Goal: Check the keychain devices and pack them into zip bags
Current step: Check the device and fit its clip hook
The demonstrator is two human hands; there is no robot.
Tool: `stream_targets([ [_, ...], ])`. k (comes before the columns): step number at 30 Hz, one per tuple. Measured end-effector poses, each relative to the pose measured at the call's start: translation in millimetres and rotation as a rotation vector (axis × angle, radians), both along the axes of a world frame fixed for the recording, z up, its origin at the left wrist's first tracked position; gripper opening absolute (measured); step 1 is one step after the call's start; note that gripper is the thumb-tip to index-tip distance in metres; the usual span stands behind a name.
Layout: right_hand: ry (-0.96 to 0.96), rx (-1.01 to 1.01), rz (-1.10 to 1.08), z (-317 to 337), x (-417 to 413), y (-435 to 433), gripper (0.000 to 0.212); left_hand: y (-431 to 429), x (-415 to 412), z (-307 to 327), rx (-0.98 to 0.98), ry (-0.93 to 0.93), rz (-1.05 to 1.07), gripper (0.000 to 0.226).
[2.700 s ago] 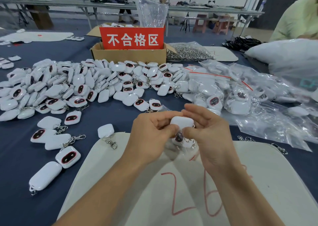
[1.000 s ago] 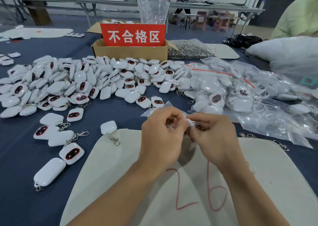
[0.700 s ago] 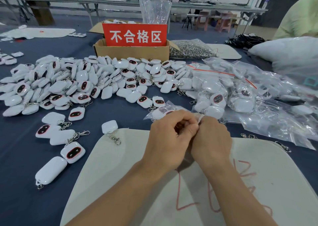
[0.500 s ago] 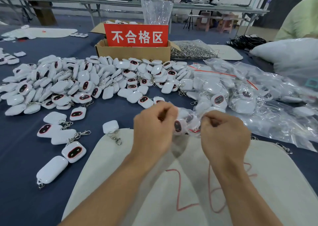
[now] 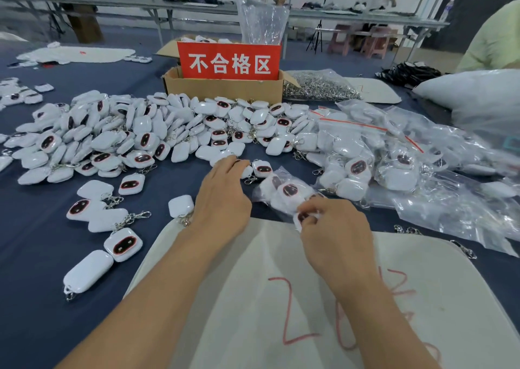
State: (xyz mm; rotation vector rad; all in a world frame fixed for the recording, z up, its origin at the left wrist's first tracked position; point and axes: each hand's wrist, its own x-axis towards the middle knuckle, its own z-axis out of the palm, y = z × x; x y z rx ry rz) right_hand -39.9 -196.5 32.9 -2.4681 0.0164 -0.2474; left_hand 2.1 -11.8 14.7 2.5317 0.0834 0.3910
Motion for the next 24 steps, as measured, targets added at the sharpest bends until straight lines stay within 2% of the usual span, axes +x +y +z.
stream_targets([
  [3, -0.053, 0.009, -0.042, -4, 4, -2, 0.034, 3, 17, 9, 0.068, 0.056, -0.005, 0.08],
  [6, -0.12, 0.045, 0.164, -5, 3, 6, 0.053, -1, 40, 19, 0.131, 0.137, -0.132, 0.08],
  [8, -0.037, -0.133, 0.327, -9, 3, 9, 0.062, -5, 51, 15, 0.178, 0.204, -0.232, 0.076],
  [9, -0.003, -0.204, 0.343, -12, 4, 9, 0.062, -5, 54, 12, 0.193, 0.219, -0.244, 0.072],
  [12, 0.014, -0.216, 0.217, -16, 11, 6, 0.055, -3, 56, 1, 0.155, 0.127, -0.159, 0.053],
  [15, -0.03, -0.173, 0.113, -17, 12, 7, 0.055, 1, 50, -7, 0.22, 0.021, -0.059, 0.04],
  [19, -0.135, -0.168, 0.131, -15, 5, 12, 0.057, 5, 41, -8, 0.326, 0.007, 0.015, 0.029],
  [22, -0.153, -0.119, 0.1, -13, 3, 16, 0.048, 8, 34, -4, 0.176, 0.04, 0.041, 0.022],
  [24, -0.141, -0.07, 0.069, -13, 4, 15, 0.047, 8, 28, -6, 0.078, 0.064, 0.055, 0.036],
])
